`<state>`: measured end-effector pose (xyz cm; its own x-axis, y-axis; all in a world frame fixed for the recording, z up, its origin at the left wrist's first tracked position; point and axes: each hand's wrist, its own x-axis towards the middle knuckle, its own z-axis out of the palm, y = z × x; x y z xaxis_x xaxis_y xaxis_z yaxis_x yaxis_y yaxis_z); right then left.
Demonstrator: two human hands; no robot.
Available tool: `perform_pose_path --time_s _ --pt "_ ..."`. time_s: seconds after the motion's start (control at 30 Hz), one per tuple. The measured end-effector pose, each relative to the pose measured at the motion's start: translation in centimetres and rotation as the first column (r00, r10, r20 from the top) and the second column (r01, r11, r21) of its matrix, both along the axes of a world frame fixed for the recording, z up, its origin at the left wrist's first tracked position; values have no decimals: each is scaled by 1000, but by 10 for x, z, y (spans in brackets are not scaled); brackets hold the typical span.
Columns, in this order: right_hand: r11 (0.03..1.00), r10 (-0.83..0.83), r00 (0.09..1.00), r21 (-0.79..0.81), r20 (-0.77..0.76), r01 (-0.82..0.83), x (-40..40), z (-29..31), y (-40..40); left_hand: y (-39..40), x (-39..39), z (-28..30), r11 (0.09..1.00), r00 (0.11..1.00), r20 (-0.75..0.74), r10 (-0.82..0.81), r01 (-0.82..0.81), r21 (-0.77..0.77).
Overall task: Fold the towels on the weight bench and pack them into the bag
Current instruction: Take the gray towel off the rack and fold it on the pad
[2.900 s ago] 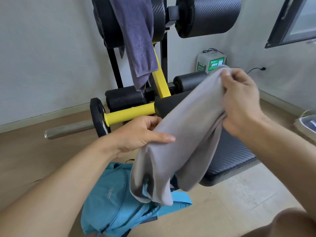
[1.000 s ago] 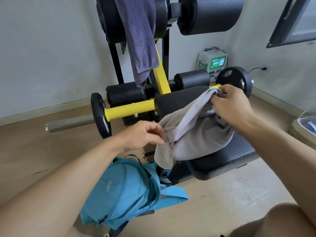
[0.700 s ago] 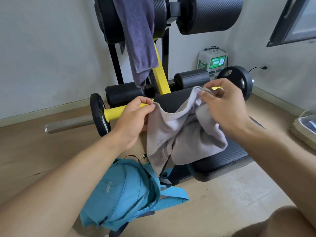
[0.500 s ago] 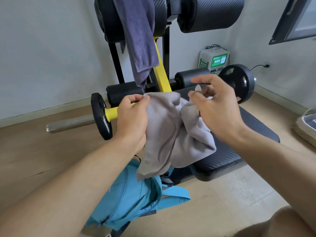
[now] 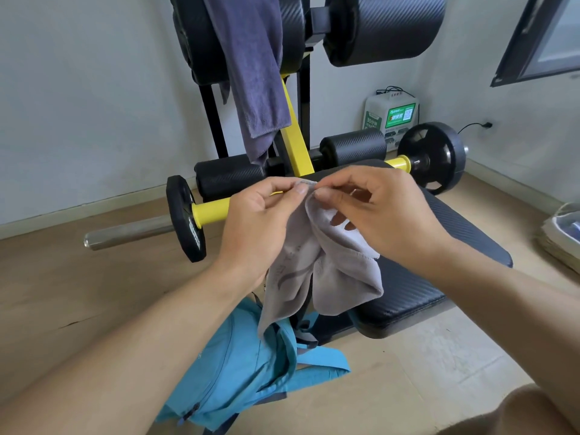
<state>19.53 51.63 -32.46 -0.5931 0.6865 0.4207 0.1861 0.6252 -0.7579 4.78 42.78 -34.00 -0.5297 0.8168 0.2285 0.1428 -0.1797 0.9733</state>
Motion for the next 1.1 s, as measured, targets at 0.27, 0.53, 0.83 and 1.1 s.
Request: perform_pose_path --time_s 0.27,0.53,0.83,1.1 --pt "986 -115 993 123 -25 117 3 1 13 0 -1 -3 999 999 -36 -37 36 -26" --pt "989 29 999 146 -33 -24 1 2 4 2 1 -4 1000 1000 -15 7 -8 -28" --pt "995 -56 994 72 -94 63 2 2 6 2 5 -9 997 994 -75 -77 77 -1" --pt "996 -55 992 70 -113 63 4 4 6 -1 7 -6 994 992 -69 -109 110 10"
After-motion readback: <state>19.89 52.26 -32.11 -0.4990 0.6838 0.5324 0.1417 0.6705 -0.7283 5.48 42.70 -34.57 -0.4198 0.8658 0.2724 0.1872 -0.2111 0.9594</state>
